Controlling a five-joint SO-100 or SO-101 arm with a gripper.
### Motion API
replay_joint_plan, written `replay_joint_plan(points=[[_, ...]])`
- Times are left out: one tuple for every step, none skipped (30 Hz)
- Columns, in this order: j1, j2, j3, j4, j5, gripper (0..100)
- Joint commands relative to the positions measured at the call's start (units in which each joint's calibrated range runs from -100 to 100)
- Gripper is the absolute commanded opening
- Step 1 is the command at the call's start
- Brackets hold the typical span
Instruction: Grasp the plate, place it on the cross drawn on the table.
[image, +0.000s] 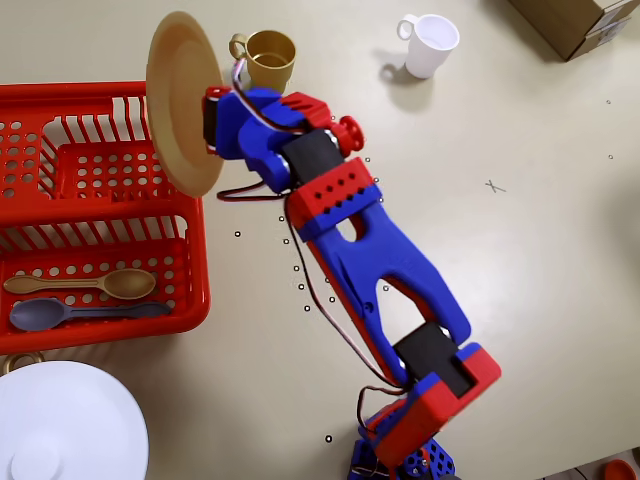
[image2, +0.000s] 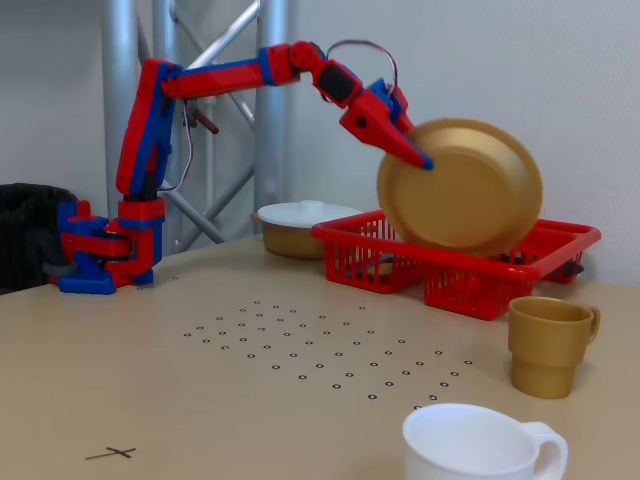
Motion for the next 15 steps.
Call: replay_joint_plan(points=[[1.5,-9.1,-5.9,-0.1,-0.3,0],[1.7,-10.2,-5.9,-0.1,-0.4,0],[2.0,-11.1,-5.6,0.0,-0.3,0],[2.2,-12.2,-5.2,0.0,-0.4,0],[2.5,-13.1,-5.2,0.0,-0.8,0],[2.9,-14.1,-5.1,0.0,-1.2,0],[3.2,-15.1,-4.7,0.0,-1.3,0],[3.6,-16.3,-4.1,0.1,-1.4,0],[4.0,-17.4,-3.6,0.1,-1.4,0],[4.5,-18.5,-3.0,0.1,-1.6,0],[5.1,-19.5,-2.6,0.0,-1.7,0],[5.7,-20.4,-2.6,-0.1,-2.2,0],[6.4,-21.1,-2.6,-0.4,-2.6,0],[7.2,-21.7,-2.7,-0.5,-3.0,0],[8.1,-22.3,-2.9,-0.5,-3.4,0]])
